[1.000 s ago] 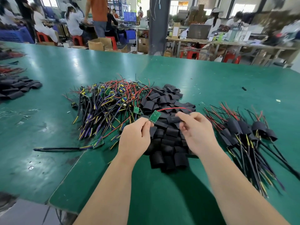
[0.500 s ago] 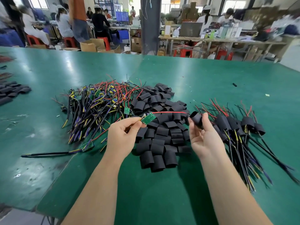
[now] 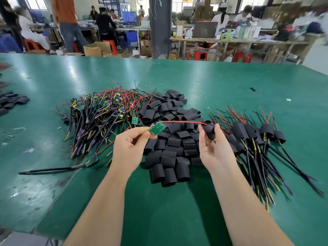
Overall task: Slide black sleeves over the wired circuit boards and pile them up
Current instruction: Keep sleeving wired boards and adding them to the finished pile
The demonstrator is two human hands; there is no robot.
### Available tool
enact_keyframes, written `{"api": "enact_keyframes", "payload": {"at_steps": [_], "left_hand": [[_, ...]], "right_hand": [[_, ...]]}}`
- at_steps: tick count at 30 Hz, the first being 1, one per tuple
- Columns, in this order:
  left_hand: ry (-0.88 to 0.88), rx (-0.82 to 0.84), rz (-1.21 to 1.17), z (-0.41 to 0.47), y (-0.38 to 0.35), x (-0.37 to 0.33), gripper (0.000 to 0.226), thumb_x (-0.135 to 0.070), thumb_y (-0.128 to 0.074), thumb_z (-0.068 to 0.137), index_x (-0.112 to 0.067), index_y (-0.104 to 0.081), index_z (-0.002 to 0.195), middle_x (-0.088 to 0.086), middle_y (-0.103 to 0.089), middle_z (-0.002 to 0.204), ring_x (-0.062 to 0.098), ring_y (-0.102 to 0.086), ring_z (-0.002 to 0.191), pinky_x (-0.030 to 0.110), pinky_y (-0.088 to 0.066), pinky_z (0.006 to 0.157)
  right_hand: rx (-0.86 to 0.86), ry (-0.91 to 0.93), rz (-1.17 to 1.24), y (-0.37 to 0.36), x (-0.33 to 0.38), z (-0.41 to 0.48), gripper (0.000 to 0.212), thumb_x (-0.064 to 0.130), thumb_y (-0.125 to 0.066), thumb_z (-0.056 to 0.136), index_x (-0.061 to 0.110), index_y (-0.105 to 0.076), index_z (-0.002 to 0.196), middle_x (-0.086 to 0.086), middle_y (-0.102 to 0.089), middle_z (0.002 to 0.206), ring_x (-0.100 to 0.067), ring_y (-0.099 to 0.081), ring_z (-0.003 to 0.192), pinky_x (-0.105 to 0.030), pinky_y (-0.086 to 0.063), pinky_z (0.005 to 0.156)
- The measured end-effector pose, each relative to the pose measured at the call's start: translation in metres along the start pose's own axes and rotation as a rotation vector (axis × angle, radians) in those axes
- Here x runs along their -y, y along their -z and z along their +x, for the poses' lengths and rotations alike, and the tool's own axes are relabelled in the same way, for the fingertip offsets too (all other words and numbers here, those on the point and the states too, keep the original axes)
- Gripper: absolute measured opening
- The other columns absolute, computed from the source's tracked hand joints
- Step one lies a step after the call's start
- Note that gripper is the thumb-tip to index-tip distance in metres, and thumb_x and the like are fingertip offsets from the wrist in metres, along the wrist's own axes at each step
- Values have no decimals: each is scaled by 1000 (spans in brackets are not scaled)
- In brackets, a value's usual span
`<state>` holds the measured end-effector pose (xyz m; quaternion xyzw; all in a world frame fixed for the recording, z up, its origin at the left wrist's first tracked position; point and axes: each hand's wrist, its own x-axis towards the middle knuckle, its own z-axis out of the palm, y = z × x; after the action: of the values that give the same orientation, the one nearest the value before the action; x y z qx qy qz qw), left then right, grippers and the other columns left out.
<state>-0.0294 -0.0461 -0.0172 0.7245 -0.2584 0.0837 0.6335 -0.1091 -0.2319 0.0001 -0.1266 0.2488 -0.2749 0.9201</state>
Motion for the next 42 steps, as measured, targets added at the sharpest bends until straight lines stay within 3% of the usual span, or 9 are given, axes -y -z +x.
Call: {"api": "enact_keyframes", "payload": {"at_steps": [3,9,16,23,27,31,36,40,42], "left_hand": [[-2,-2,-8,0,0,1,36,-6,-57,93,-38,-72,84,-9,-74,85,16,-67,83,22,-51,76],[15,-20,-58,0,0,-1,41,-5,-57,93,-40,-73,81,-12,-74,83,3,-67,84,9,-48,75],[37,-39,-5,2,-2,6,32,-7,-58,93,-36,-70,85,-13,-74,82,21,-66,82,15,-48,72],[29,-40,12,3,-2,6,35,-8,-57,94,-39,-69,83,-14,-73,81,27,-61,73,13,-46,65],[15,-47,18,2,-1,4,37,-8,-57,93,-41,-69,83,-16,-73,79,15,-60,73,11,-46,66],[-11,-52,91,2,-1,6,34,-10,-59,93,-41,-69,83,-17,-72,81,27,-60,70,19,-46,66],[-66,-67,181,-1,-2,5,26,-9,-62,91,-33,-71,90,-23,-71,78,-8,-61,70,4,-42,64],[-230,-62,335,-5,-7,4,17,-13,-63,87,-15,-76,99,-15,-70,86,1,-65,78,20,-51,71],[-316,-54,402,-7,-10,2,20,-15,-63,85,-14,-76,101,-8,-72,89,12,-67,81,31,-53,74]], "right_hand": [[26,-37,32,-1,0,0,30,16,-64,91,-5,-59,112,-17,-67,99,-26,-73,80,-23,-58,58],[105,-82,76,-2,0,-3,35,17,-67,89,-5,-59,114,-18,-70,99,-26,-73,81,-23,-57,57],[211,-50,15,-3,5,-6,36,29,-67,88,1,-60,110,-11,-74,83,-17,-73,83,-20,-56,59],[323,-74,30,-4,9,-5,39,33,-67,83,5,-62,111,-4,-66,106,-12,-70,86,-16,-56,65],[341,-65,3,-3,9,-5,32,31,-68,83,5,-64,101,-3,-68,100,-12,-70,85,-18,-56,67],[290,-10,-40,-3,9,-6,26,32,-67,85,8,-64,92,-2,-70,84,-12,-70,80,-19,-56,65],[271,79,-126,-6,8,-9,24,27,-69,78,8,-63,92,-5,-70,88,-16,-68,81,-18,-54,66],[241,113,-203,-1,6,-2,16,6,-53,97,8,-56,112,-5,-65,89,-14,-61,79,-16,-51,65],[252,111,-224,-1,3,0,24,13,-59,93,9,-55,116,-3,-66,97,-11,-57,77,-15,-48,65]]}}
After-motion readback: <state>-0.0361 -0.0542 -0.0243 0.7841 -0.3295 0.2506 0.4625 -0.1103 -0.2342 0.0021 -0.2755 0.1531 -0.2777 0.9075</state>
